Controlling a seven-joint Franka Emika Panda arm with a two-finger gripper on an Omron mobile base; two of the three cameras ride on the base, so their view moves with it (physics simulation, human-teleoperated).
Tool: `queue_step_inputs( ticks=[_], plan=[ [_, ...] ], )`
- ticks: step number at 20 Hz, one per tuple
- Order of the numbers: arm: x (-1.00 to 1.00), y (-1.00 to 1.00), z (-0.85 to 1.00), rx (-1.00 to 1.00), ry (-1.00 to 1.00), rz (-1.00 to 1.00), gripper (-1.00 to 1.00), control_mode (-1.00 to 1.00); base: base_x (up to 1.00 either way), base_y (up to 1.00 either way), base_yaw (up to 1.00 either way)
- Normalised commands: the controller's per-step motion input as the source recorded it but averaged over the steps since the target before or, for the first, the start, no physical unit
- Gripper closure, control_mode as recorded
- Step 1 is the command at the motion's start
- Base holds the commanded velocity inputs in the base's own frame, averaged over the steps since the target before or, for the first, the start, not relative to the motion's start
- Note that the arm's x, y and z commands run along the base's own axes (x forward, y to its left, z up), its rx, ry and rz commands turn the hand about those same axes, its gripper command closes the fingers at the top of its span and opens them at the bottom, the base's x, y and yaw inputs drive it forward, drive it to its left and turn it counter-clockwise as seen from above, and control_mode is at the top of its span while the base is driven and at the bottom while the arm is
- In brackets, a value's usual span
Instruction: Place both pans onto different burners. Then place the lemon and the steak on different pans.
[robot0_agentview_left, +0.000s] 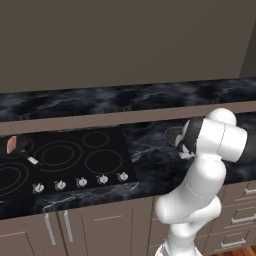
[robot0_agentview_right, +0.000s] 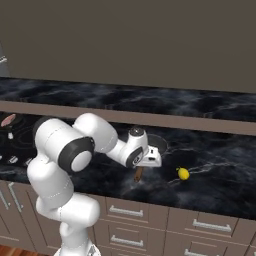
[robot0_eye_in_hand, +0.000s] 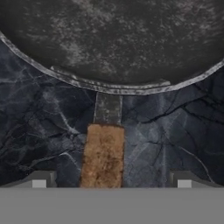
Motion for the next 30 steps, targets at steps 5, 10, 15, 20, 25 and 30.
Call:
queue_step_inputs(
  ticks=[5,10,15,20,25,30],
  plan=[
    [0.0,-0.15,-0.22,0.0,0.0,0.0,-1.0,-1.0,0.0,0.0,0.0],
    [0.0,-0.03,-0.22,0.0,0.0,0.0,1.0,-1.0,0.0,0.0,0.0],
    [0.0,0.0,-0.01,0.0,0.0,0.02,1.0,-1.0,0.0,0.0,0.0],
    [0.0,0.0,0.0,0.0,0.0,0.05,1.0,-1.0,0.0,0.0,0.0],
    [-0.01,0.22,0.04,-0.01,-0.02,0.1,1.0,-1.0,0.0,0.0,0.0],
    [-0.01,0.31,0.19,-0.02,-0.04,0.11,1.0,-1.0,0.0,0.0,0.0]
  ],
)
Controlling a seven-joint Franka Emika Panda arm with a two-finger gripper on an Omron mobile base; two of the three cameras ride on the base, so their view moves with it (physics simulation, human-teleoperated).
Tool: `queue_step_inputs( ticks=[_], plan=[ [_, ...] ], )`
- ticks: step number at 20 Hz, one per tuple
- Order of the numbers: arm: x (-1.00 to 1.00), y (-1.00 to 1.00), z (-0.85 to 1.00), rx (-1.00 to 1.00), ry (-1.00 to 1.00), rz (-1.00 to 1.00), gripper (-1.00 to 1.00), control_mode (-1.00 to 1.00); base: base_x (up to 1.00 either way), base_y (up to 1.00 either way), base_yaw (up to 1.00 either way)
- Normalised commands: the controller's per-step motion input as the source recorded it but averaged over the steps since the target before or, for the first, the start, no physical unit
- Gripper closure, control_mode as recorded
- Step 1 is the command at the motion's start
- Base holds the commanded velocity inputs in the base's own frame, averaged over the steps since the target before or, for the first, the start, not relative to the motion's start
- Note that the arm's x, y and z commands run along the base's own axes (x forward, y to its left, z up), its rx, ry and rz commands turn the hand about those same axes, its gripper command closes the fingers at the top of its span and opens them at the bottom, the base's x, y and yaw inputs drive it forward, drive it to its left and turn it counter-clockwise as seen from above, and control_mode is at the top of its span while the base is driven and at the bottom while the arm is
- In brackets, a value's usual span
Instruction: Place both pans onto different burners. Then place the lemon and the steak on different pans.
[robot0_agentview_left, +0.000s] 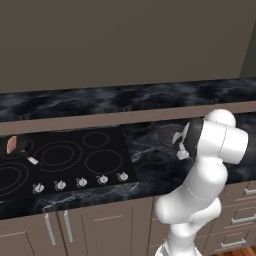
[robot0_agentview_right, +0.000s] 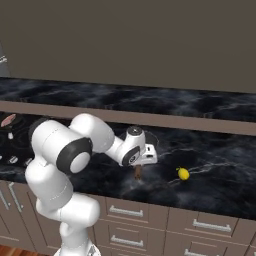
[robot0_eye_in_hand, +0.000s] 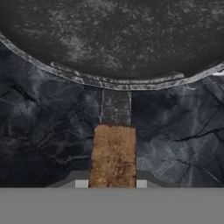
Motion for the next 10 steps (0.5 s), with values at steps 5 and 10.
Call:
queue_step_inputs(
  ticks=[5,10],
  plan=[
    [0.0,0.4,0.24,0.0,-0.02,0.13,1.0,-1.0,0.0,0.0,0.0],
    [0.0,0.52,0.06,0.0,0.0,0.17,1.0,-1.0,0.0,0.0,0.0]
  ],
)
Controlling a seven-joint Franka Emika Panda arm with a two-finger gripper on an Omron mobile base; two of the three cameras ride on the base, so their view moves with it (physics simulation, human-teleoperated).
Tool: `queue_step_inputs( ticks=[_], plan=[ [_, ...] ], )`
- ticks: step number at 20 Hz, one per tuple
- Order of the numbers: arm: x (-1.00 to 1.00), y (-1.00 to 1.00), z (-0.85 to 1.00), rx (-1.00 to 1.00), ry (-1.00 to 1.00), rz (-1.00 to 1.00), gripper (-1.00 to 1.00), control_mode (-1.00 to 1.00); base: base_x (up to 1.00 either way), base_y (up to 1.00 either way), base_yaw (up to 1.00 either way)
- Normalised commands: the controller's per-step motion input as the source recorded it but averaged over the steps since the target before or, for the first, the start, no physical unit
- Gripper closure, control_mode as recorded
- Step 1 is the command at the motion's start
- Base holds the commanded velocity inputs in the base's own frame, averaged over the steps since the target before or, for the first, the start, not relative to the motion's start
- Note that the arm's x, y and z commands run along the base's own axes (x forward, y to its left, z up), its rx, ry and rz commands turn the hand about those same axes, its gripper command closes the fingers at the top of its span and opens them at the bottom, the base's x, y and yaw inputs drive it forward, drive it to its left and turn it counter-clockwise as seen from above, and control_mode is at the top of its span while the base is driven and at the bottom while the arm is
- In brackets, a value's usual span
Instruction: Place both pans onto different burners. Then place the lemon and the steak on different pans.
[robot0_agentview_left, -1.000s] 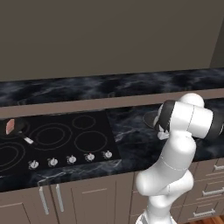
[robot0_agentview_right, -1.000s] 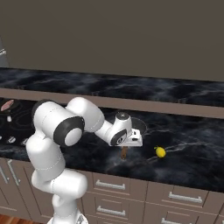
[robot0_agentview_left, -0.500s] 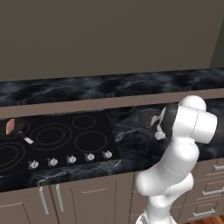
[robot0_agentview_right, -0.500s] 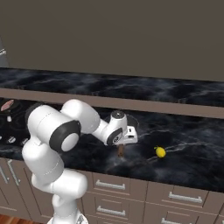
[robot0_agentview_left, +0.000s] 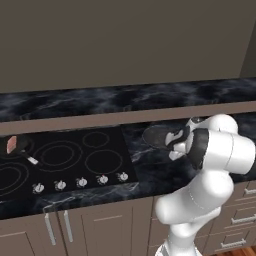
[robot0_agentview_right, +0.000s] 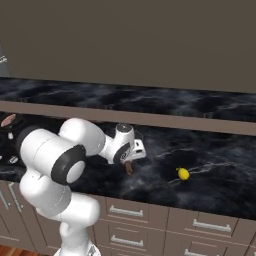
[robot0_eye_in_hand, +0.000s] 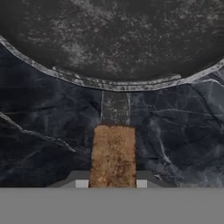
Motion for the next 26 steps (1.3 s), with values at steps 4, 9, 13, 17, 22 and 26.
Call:
queue_step_inputs(
  ticks=[4,9,13,17,22,26],
  plan=[
    [0.03,0.54,0.04,0.0,0.0,0.15,1.0,-1.0,0.0,0.0,0.0],
    [0.04,0.51,0.02,0.0,0.0,0.17,1.0,-1.0,0.0,0.0,0.0],
    [0.0,0.51,0.0,0.0,0.0,0.18,1.0,-1.0,0.0,0.0,0.0],
    [0.0,0.49,0.0,0.0,0.0,0.18,1.0,-1.0,0.0,0.0,0.0],
    [0.0,0.42,0.0,0.0,0.0,0.16,1.0,-1.0,0.0,0.0,0.0],
    [0.01,0.35,-0.03,0.0,0.0,0.12,1.0,-1.0,0.0,0.0,0.0]
  ],
)
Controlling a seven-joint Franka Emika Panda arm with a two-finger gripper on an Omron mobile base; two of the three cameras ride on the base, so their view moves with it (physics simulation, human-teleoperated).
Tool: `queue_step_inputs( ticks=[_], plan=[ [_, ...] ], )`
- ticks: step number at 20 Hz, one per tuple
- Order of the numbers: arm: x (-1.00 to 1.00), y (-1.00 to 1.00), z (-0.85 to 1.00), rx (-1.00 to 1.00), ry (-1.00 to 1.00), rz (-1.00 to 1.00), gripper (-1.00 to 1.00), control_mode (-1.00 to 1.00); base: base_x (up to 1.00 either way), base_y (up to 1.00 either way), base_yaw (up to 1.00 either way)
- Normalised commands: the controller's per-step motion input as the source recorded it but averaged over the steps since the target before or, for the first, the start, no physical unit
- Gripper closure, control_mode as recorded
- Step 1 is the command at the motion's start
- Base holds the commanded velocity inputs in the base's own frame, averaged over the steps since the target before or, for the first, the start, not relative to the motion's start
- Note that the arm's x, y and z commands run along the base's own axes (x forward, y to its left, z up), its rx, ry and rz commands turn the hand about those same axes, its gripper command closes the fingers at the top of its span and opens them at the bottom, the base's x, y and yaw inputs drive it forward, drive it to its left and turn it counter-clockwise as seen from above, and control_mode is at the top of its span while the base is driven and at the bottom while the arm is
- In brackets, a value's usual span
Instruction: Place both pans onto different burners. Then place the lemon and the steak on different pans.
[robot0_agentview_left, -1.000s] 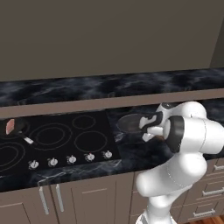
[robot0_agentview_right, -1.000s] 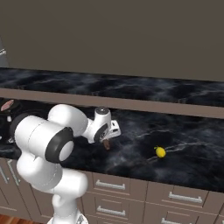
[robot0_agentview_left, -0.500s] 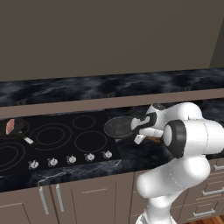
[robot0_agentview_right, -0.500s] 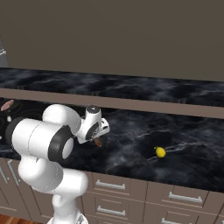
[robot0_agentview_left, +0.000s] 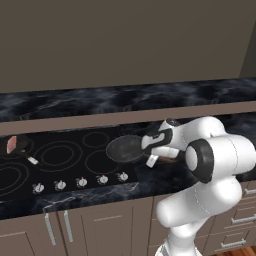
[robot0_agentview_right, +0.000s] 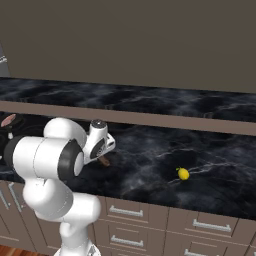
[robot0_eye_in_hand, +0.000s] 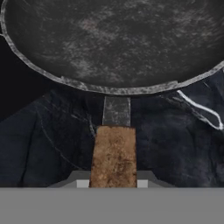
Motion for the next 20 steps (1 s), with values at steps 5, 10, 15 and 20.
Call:
queue_step_inputs(
  ticks=[5,10,15,20],
  plan=[
    [0.03,0.35,-0.05,0.0,0.0,0.12,1.0,-1.0,0.0,0.0,0.0],
    [0.09,0.33,0.0,0.02,0.0,0.09,1.0,-1.0,0.0,0.0,0.0],
    [0.25,0.29,-0.04,0.07,0.02,0.06,1.0,-1.0,0.0,0.0,0.0],
    [0.16,0.31,-0.36,0.02,0.07,0.05,1.0,-1.0,0.0,0.0,0.0]
  ],
)
